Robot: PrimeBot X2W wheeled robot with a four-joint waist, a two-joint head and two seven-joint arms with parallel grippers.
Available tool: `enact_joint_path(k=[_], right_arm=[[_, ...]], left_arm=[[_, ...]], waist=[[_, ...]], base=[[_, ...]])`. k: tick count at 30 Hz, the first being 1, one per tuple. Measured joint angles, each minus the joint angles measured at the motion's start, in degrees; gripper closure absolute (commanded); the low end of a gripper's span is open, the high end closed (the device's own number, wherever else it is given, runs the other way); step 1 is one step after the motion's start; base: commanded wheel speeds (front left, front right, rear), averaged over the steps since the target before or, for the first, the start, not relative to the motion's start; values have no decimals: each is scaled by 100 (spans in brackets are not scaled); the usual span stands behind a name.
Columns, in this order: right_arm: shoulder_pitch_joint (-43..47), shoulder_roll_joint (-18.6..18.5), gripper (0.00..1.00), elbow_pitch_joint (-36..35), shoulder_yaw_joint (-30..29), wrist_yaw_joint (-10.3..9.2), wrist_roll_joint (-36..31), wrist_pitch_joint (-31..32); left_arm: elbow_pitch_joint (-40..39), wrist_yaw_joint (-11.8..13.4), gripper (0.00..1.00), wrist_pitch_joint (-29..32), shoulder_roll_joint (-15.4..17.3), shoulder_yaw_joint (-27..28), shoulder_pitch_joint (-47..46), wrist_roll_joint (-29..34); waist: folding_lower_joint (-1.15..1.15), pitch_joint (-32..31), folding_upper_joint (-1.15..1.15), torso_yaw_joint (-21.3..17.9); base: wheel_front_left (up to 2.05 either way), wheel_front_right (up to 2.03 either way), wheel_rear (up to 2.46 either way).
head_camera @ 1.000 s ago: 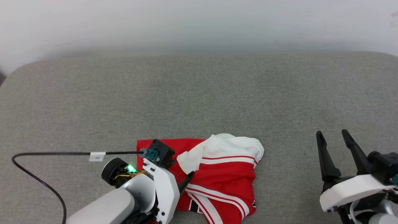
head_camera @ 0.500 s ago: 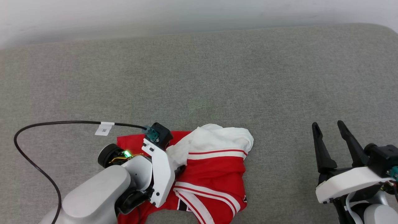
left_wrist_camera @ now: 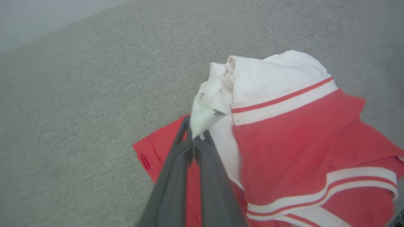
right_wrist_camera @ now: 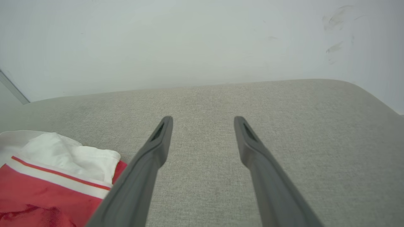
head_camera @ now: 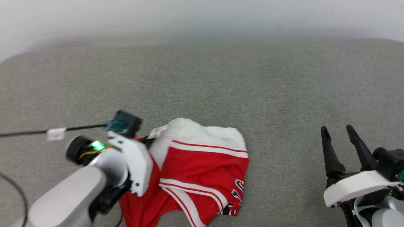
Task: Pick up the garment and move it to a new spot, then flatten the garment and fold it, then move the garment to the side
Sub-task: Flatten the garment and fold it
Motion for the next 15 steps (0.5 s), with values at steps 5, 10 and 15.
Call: enact_joint_path(k=[5, 10, 15], right_arm=[[85, 1, 0, -19, -33, 0, 9, 1], [112, 1, 0, -51, -45, 0, 15, 33], [110, 0, 0, -69, -30, 0, 4, 58]], left_arm=[[-415, 817, 100, -405, 446, 595, 936, -491], [-521, 1377, 100, -712, 659, 1009, 1990, -1079], [-312, 1412, 80, -771, 555, 1045, 2517, -1439]], waist=[[0, -97, 0, 130], [0, -115, 0, 214], [0, -123, 0, 238]], base=[[0, 0, 0], [0, 0, 0], [0, 0, 0]])
